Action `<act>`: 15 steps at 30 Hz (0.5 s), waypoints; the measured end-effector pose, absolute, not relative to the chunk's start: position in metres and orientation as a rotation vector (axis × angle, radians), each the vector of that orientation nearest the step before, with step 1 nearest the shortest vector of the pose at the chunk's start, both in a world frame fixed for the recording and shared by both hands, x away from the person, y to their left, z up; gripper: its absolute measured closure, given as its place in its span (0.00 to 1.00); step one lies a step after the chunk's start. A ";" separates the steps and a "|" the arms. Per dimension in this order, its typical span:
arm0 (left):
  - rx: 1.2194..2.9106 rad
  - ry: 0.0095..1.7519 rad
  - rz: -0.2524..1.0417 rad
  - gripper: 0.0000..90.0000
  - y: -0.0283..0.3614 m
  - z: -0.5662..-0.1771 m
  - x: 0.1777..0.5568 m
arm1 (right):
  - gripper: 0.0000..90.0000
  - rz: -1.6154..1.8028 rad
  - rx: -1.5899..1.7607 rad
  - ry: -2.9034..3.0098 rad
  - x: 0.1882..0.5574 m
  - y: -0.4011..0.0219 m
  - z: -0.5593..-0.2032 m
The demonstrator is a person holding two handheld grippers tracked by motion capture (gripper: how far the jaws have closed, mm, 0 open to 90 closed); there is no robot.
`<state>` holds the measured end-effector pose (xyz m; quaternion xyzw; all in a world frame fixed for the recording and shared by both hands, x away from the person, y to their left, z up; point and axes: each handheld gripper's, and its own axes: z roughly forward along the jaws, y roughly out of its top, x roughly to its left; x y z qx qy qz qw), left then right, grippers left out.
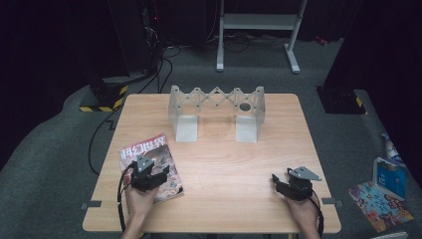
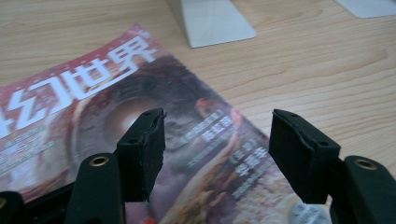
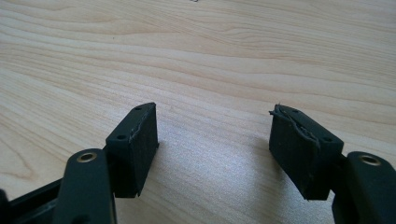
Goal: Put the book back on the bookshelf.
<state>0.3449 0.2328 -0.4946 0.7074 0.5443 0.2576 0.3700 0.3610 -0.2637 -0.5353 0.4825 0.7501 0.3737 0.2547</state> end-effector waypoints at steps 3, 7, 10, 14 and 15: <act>1.813 1.412 0.670 0.40 0.238 -0.495 0.344 | 0.36 1.015 1.312 2.036 0.361 -0.264 -0.535; 1.801 1.450 0.688 0.40 0.252 -0.497 0.343 | 0.36 1.015 1.313 2.036 0.361 -0.264 -0.535; 1.784 1.476 0.694 0.40 0.260 -0.498 0.343 | 0.36 1.014 1.312 2.037 0.361 -0.264 -0.535; 1.784 1.504 0.717 0.40 0.271 -0.498 0.344 | 0.36 1.014 1.313 2.037 0.361 -0.264 -0.535; 1.784 1.515 0.732 0.40 0.273 -0.499 0.344 | 0.36 1.014 1.312 2.037 0.361 -0.264 -0.535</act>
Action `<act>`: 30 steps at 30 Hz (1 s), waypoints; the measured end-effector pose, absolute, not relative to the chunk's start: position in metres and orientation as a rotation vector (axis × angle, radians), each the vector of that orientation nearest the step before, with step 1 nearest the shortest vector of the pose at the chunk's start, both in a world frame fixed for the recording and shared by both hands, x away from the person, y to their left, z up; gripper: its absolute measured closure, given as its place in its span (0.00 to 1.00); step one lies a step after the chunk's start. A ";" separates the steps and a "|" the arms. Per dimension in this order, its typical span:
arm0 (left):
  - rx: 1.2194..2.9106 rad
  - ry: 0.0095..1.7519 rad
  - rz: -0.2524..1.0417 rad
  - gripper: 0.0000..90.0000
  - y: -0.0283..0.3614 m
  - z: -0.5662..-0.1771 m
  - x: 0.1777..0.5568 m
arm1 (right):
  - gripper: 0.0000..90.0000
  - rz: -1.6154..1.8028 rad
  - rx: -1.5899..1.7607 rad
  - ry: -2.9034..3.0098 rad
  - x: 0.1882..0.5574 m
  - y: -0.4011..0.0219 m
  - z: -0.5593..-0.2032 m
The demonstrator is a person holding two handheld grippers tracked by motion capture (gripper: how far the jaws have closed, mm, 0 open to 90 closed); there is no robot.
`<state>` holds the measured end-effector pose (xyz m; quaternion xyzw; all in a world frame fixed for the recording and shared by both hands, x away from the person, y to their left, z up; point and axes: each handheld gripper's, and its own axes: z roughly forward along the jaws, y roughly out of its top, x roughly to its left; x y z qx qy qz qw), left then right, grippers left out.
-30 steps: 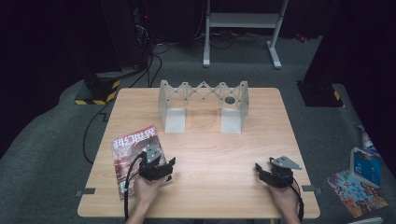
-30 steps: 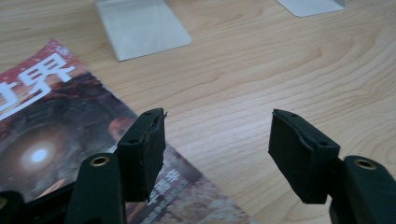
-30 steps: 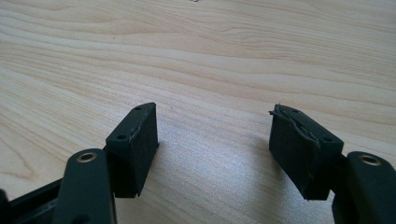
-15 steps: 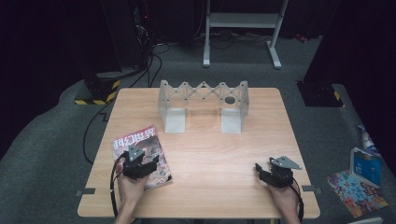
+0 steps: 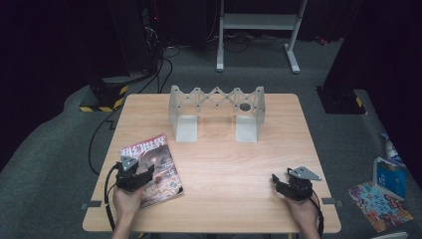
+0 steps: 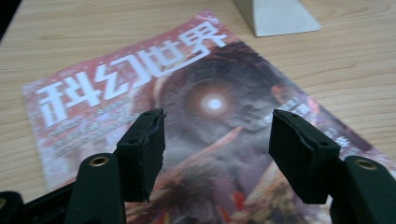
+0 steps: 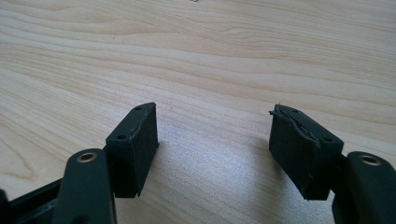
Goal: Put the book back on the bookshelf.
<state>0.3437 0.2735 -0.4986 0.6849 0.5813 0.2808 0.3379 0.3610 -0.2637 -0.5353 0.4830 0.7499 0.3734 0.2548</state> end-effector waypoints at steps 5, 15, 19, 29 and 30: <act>1.784 1.555 0.753 0.40 0.286 -0.501 0.345 | 0.36 1.015 1.314 2.037 0.361 -0.264 -0.535; 1.755 1.633 0.751 0.40 0.305 -0.508 0.346 | 0.36 1.014 1.313 2.036 0.361 -0.264 -0.535; 1.755 1.659 0.754 0.40 0.310 -0.510 0.347 | 0.36 1.015 1.311 2.037 0.361 -0.264 -0.535; 1.709 1.714 0.752 0.39 0.322 -0.521 0.347 | 0.36 1.015 1.311 2.037 0.361 -0.264 -0.535; 1.709 1.714 0.752 0.38 0.322 -0.521 0.347 | 0.36 1.015 1.311 2.037 0.361 -0.264 -0.535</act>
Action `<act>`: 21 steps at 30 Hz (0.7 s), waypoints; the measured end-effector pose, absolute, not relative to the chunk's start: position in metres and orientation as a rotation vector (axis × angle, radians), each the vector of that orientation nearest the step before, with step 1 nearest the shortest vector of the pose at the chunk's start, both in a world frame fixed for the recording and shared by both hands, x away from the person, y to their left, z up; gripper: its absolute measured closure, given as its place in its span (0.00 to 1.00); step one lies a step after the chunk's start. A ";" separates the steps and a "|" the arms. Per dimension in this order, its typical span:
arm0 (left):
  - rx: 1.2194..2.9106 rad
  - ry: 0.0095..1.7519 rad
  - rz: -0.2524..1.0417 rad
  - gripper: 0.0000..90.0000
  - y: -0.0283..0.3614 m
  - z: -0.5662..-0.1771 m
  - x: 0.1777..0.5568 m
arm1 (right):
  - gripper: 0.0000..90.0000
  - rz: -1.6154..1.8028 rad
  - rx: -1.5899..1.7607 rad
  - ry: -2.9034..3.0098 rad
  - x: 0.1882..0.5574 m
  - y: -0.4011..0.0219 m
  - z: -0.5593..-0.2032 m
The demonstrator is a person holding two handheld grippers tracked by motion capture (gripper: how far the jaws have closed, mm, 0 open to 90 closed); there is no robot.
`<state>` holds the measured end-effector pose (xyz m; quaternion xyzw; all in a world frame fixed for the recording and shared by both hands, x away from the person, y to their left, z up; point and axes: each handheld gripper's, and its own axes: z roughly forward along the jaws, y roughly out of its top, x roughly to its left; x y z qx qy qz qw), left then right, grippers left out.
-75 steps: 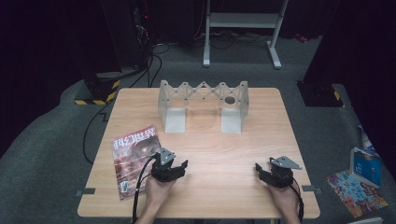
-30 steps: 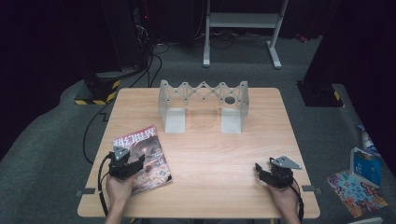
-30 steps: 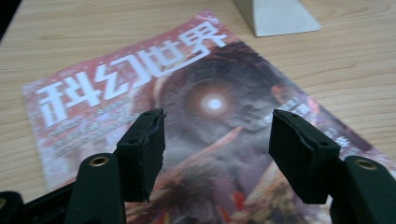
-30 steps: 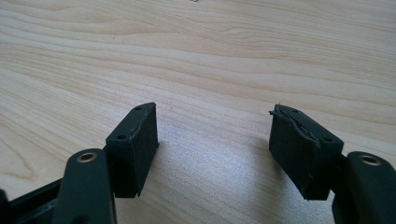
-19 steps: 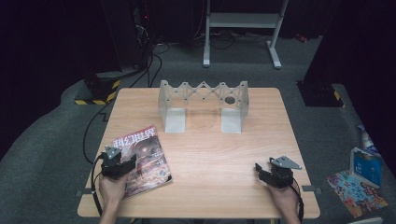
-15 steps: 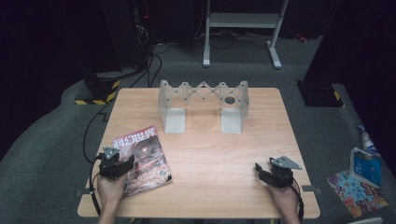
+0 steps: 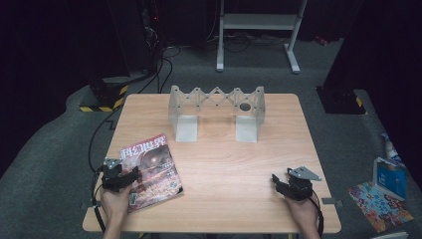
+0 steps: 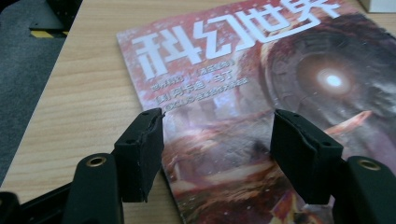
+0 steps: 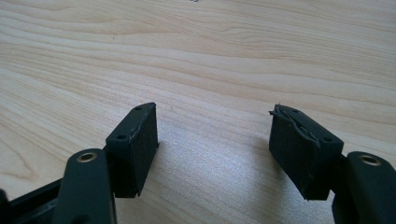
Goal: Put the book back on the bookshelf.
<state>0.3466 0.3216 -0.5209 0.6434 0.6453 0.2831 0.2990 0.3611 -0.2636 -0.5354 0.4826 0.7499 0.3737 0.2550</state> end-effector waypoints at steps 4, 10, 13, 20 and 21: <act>1.692 1.724 0.758 0.36 0.322 -0.522 0.347 | 0.36 1.015 1.311 2.037 0.361 -0.264 -0.535; 1.630 1.748 0.697 0.31 0.330 -0.527 0.348 | 0.36 1.015 1.315 2.036 0.361 -0.264 -0.535; 1.630 1.738 0.702 0.31 0.330 -0.528 0.347 | 0.36 1.015 1.311 2.037 0.361 -0.264 -0.535; 1.627 1.717 0.718 0.33 0.326 -0.530 0.344 | 0.36 1.014 1.306 2.037 0.361 -0.264 -0.535; 1.629 1.704 0.715 0.33 0.325 -0.530 0.341 | 0.36 1.013 1.307 2.037 0.361 -0.263 -0.535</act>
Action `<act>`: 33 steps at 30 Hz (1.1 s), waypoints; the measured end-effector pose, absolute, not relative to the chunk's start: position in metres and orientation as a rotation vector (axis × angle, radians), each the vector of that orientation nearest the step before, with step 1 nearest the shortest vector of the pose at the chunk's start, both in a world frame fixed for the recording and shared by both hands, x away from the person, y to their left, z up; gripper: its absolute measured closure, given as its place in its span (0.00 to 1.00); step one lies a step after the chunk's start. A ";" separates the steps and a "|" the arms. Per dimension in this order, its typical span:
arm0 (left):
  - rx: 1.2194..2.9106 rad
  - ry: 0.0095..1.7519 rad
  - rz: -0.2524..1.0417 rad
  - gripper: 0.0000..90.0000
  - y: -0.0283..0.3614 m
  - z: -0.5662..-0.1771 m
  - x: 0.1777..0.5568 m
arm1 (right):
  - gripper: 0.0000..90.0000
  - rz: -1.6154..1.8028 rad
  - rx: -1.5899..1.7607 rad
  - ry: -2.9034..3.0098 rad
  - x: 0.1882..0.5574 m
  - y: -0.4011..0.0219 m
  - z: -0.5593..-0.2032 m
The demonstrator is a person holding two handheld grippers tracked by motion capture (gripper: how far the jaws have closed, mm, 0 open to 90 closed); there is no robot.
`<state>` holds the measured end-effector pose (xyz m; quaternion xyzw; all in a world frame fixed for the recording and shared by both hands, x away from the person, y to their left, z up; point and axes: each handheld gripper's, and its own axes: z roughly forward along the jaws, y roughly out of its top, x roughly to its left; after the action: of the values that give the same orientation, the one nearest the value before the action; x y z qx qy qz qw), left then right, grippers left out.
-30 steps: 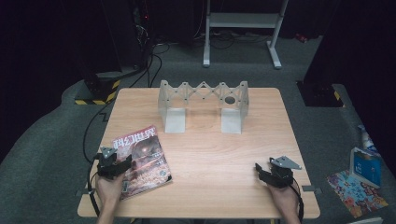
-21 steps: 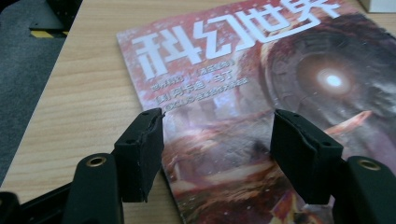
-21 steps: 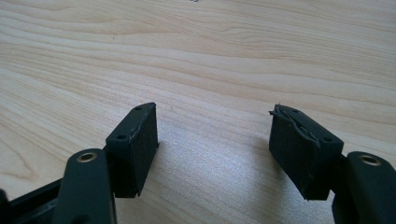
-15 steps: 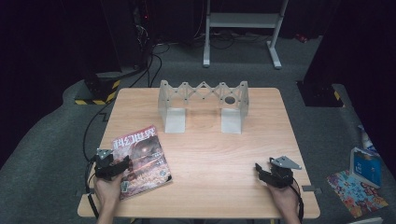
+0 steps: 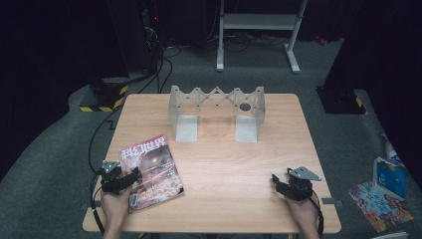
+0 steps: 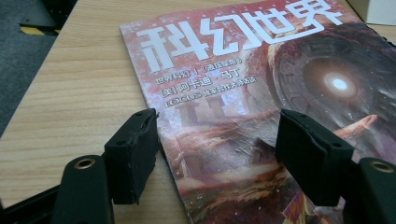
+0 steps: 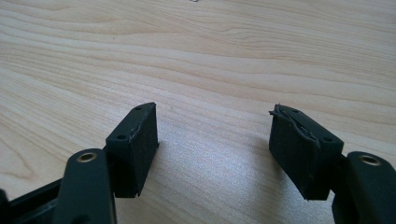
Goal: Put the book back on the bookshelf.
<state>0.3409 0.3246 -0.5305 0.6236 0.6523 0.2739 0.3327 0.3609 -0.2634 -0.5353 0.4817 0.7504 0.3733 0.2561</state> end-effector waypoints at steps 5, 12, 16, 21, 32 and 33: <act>1.637 1.686 0.717 0.33 0.321 -0.531 0.337 | 0.36 1.013 1.306 2.037 0.361 -0.263 -0.535; 1.649 1.668 0.709 0.33 0.313 -0.531 0.331 | 0.36 1.014 1.306 2.036 0.361 -0.263 -0.535; 1.658 1.660 0.704 0.32 0.310 -0.531 0.328 | 0.36 1.013 1.305 2.036 0.361 -0.263 -0.535; 1.677 1.653 0.692 0.32 0.306 -0.530 0.326 | 0.36 1.014 1.305 2.036 0.361 -0.263 -0.535; 1.699 1.638 0.675 0.32 0.296 -0.529 0.323 | 0.36 1.012 1.306 2.036 0.361 -0.263 -0.535; 1.701 1.636 0.674 0.32 0.295 -0.529 0.322 | 0.36 1.011 1.305 2.036 0.361 -0.263 -0.535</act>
<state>0.3224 0.2946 -0.5289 0.6527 0.6274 0.2585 0.3370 0.3607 -0.2632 -0.5354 0.4809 0.7507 0.3729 0.2573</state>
